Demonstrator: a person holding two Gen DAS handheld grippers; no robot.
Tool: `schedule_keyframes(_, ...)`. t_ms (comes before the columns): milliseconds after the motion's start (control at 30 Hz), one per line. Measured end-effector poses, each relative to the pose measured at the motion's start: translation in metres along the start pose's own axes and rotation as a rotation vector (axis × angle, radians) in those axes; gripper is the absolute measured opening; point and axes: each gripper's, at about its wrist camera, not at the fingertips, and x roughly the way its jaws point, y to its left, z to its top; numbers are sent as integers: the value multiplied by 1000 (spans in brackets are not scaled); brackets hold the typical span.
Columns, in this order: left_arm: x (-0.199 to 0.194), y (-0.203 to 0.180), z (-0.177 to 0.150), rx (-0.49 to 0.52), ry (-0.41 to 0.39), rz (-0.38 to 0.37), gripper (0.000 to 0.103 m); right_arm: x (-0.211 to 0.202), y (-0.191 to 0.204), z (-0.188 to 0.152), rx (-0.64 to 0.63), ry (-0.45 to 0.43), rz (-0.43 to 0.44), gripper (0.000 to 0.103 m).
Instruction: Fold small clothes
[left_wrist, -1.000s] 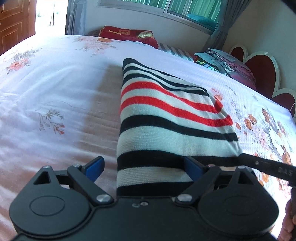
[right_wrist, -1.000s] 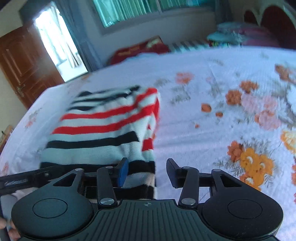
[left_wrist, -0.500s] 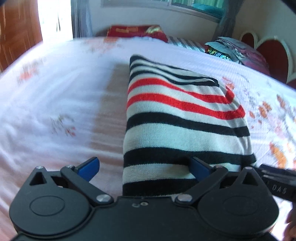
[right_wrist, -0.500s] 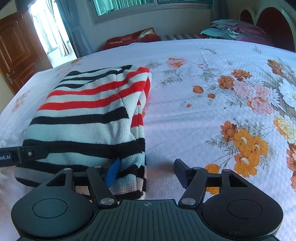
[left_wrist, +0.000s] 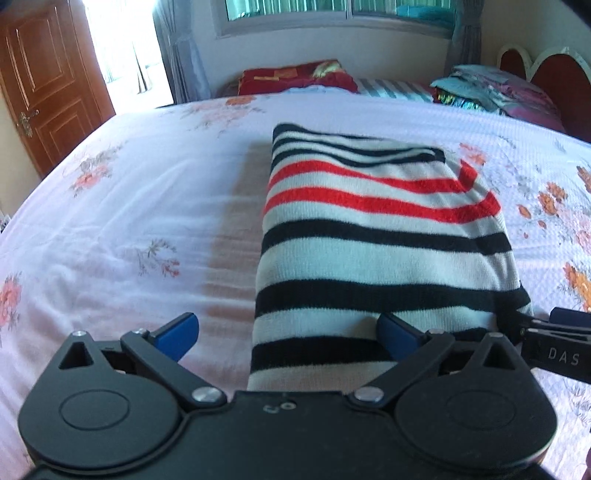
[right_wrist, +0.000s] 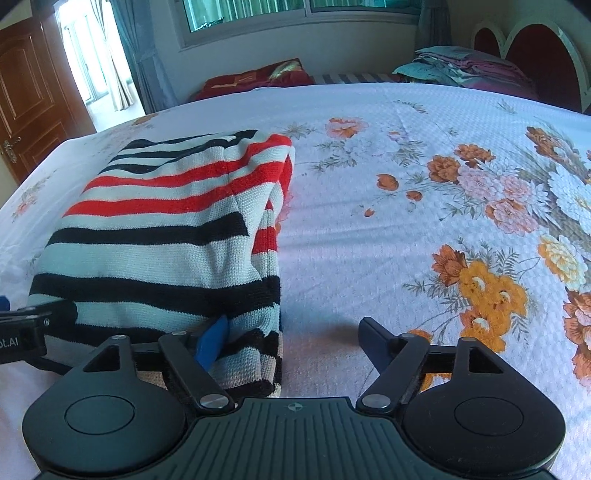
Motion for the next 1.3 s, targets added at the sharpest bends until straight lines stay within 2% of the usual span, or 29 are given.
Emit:
schedule_keyframes(200, -16, -9, 1, 61, 8, 32, 100, -10, -3, 11, 3, 8, 4, 81)
schedule_keyframes(300, -32, -8, 2, 48, -5, 30, 100, -24, -9, 15, 47, -31, 1, 83)
schedule_keyframes(400, -53, -7, 1, 31, -12, 25, 100, -18, -3, 10, -31, 59, -17, 84)
schedule_keyframes(467, -68, -8, -1, 21, -26, 23, 101, -32, -6, 5, -16, 33, 4, 84)
schedule_keyframes(567, -97, -10, -10, 17, -47, 29, 101, -67, -13, 0, 40, -12, 88, 85)
schedule_keyframes(633, -117, -13, -17, 15, -58, 34, 101, -96, -16, -4, 41, -46, 113, 95)
schedule_keyframes(667, -127, -13, -21, 13, -64, 32, 101, -112, -16, -7, 29, -66, 124, 103)
schedule_keyframes(733, -148, -13, -30, 6, -73, 29, 101, -147, -14, -15, -25, -117, 132, 103)
schedule_keyframes(800, -170, -12, -41, -10, -77, 33, 101, -181, -9, -25, -111, -167, 102, 103)
schedule_keyframes(933, -221, -6, -66, -72, -95, 27, 101, -240, 1, -46, -230, -211, 77, 103)
schedule_keyframes(1067, -268, -4, -89, -96, -125, 62, 101, -288, -3, -71, -224, -281, 60, 103)
schedule_keyframes(1300, -329, -1, -124, -129, -150, 58, 101, -349, -7, -103, -192, -339, 86, 103)
